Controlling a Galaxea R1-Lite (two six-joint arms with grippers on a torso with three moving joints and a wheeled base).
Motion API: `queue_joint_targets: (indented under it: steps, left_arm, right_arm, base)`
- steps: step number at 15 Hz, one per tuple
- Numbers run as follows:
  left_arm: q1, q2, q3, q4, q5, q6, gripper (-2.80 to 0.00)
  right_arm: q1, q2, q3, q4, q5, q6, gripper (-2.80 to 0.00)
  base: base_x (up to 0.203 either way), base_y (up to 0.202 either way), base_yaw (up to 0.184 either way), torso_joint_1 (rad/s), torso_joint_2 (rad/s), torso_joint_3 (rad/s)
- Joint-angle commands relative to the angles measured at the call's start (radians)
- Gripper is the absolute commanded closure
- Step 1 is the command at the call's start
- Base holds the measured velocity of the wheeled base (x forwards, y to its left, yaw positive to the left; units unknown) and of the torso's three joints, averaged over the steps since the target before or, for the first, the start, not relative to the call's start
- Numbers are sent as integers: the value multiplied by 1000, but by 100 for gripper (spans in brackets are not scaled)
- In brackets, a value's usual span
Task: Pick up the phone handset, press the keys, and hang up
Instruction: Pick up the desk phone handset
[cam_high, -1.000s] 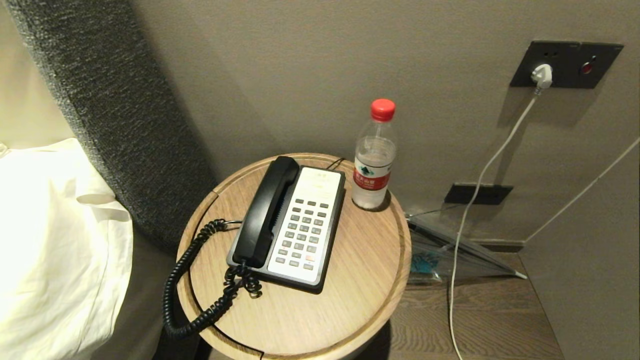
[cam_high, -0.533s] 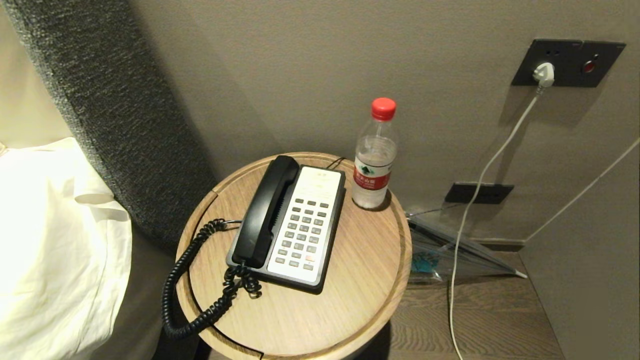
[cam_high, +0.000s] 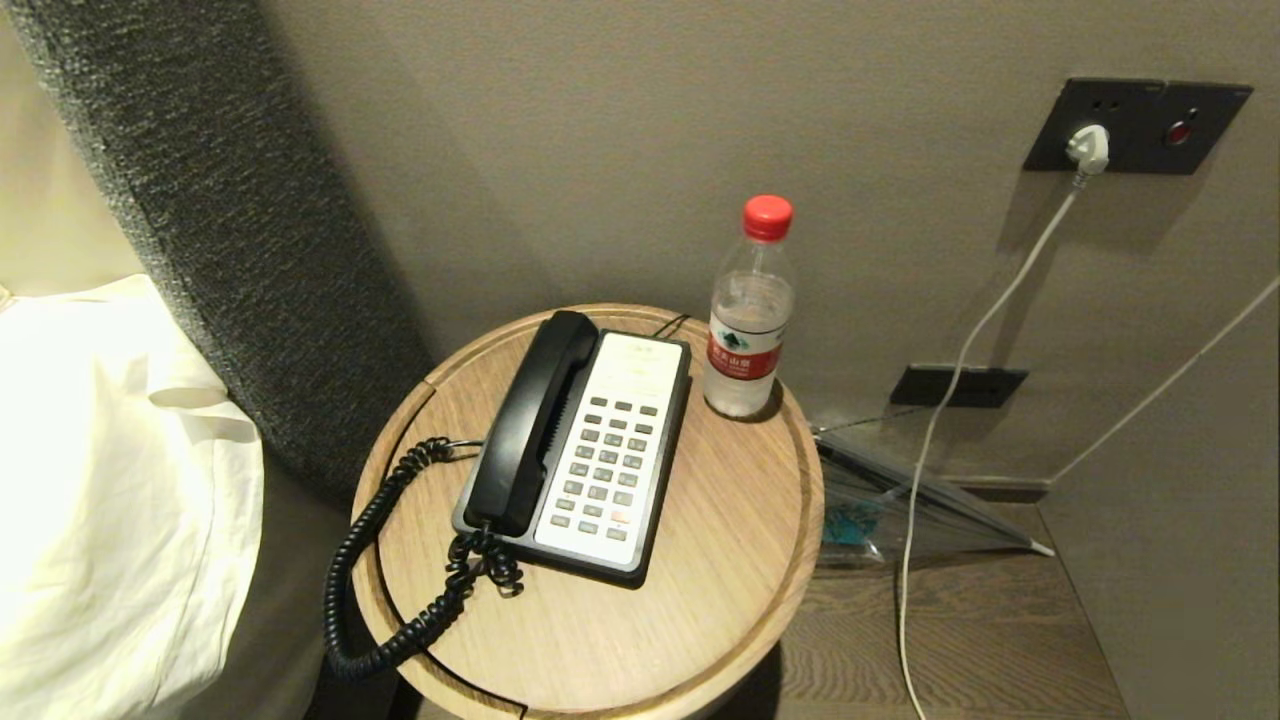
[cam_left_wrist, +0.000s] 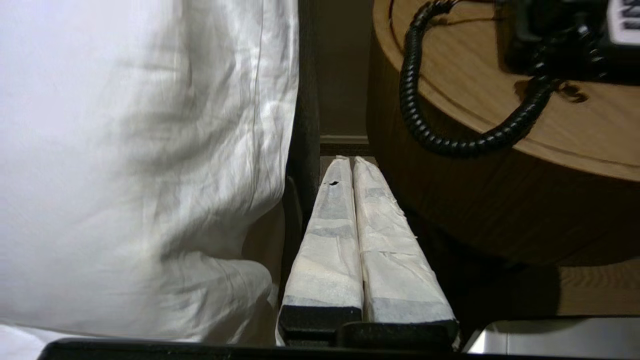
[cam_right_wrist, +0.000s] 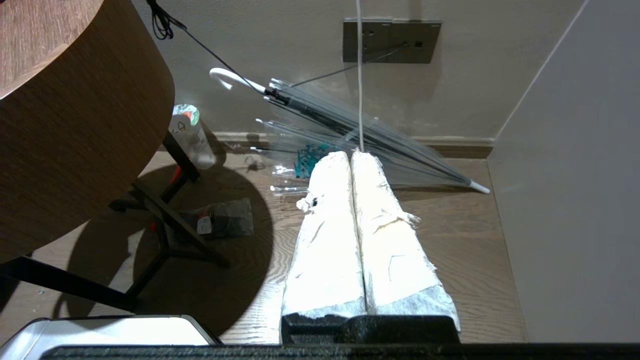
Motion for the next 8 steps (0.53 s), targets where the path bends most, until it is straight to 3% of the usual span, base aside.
queue_joint_targets:
  steps: [1, 4, 8]
  left_arm:
    - [0, 38, -145, 68, -37, 0, 0]
    - [0, 187, -421, 231, -127, -1, 0]
    - [0, 600, -882, 432, -276, -4, 0]
  right_arm:
    - [0, 0, 0, -1, 0, 0, 0]
    - [0, 0, 0, -1, 0, 0, 0]
    - [0, 0, 0, -1, 0, 0, 0]
  base:
    - [0, 0, 0, 0, 0, 0]
    - [0, 0, 0, 0, 0, 0]
    - [0, 0, 0, 0, 0, 0]
